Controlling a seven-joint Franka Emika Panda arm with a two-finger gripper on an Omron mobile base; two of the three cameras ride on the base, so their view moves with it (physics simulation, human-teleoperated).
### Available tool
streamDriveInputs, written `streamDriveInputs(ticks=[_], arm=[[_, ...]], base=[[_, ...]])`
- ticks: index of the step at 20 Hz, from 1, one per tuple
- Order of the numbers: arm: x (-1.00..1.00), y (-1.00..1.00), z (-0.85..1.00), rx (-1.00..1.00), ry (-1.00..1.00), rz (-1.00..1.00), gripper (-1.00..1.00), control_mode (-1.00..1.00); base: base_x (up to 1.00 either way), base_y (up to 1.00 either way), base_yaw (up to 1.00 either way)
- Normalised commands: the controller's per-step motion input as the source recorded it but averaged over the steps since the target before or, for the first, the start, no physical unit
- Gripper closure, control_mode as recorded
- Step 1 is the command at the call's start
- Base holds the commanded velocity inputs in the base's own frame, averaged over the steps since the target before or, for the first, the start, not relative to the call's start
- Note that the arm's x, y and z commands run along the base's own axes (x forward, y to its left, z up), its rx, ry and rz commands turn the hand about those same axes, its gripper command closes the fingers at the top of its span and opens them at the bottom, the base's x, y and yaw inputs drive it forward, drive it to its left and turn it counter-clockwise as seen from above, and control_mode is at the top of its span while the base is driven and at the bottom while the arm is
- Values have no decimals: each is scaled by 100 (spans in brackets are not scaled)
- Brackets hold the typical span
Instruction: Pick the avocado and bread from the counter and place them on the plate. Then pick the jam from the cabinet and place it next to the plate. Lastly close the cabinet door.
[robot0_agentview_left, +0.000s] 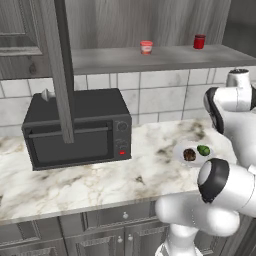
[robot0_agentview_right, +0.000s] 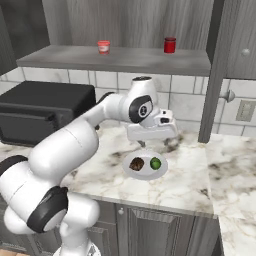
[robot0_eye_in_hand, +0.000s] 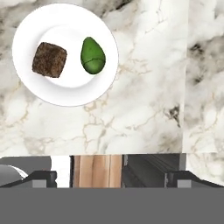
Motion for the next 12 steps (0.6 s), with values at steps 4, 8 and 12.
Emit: streamDriveInputs(ticks=[4,8,12], arm=[[-28,15,49,0,-3,12,-100,-100],[-21,24,48,0,-9,15,-100,-100],[-12,27,39,0,-13,19,-100,-100]], base=[[0,0,0],[0,0,0],[0,0,0]])
